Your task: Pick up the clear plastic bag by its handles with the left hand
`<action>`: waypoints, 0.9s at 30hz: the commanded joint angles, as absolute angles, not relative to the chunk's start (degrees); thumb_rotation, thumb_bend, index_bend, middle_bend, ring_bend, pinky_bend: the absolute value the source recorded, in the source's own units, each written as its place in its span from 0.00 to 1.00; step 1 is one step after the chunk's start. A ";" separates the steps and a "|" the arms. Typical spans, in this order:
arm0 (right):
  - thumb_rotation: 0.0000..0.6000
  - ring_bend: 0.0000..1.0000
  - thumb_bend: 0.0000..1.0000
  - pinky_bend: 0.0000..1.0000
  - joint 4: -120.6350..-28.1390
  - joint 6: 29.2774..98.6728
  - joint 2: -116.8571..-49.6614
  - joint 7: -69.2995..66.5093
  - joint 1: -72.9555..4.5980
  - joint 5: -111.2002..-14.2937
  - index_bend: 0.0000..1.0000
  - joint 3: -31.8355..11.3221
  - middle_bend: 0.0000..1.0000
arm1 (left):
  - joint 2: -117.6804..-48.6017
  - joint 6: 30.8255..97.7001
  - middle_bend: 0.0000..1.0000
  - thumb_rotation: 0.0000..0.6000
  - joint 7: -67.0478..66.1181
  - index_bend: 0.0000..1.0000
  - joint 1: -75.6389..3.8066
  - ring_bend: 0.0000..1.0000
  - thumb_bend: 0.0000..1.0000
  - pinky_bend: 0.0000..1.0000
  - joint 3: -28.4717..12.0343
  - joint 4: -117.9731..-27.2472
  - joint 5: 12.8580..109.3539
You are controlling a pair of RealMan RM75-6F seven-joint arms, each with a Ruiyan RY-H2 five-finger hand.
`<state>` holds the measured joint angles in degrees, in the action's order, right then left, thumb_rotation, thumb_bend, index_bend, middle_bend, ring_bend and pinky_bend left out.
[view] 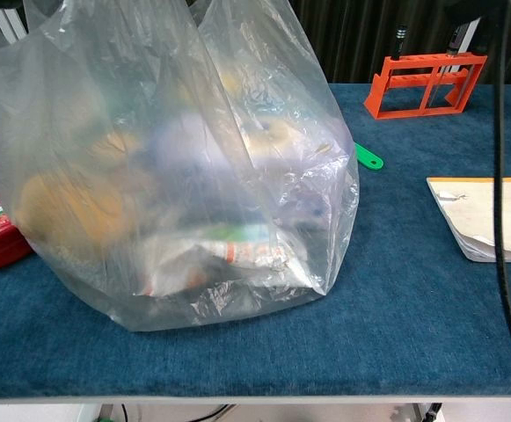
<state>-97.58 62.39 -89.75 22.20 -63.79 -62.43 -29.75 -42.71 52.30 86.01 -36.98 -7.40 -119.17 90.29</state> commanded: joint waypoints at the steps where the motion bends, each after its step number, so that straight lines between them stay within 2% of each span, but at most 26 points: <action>1: 1.00 0.00 0.19 0.00 -97.21 62.83 -90.54 22.67 -65.14 -62.92 0.00 -30.30 0.00 | -42.57 52.39 0.39 0.00 86.30 0.39 -37.01 0.37 0.03 0.55 -7.39 -119.17 90.20; 14: 1.00 0.00 0.20 0.00 -101.93 63.35 -88.93 26.83 -67.61 -59.51 0.00 -31.14 0.00 | -45.82 53.61 0.37 0.00 86.88 0.37 -37.11 0.36 0.03 0.54 -9.43 -122.07 84.73; 27: 1.00 0.00 0.20 0.00 -104.56 65.24 -86.93 30.45 -69.30 -57.65 0.00 -31.56 0.00 | -49.73 52.97 0.34 0.00 80.38 0.34 -36.56 0.34 0.03 0.51 -10.46 -125.14 79.83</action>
<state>-104.49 65.17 -87.01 30.34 -69.23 -57.72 -31.59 -49.55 53.14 80.57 -36.65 -10.30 -124.91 80.07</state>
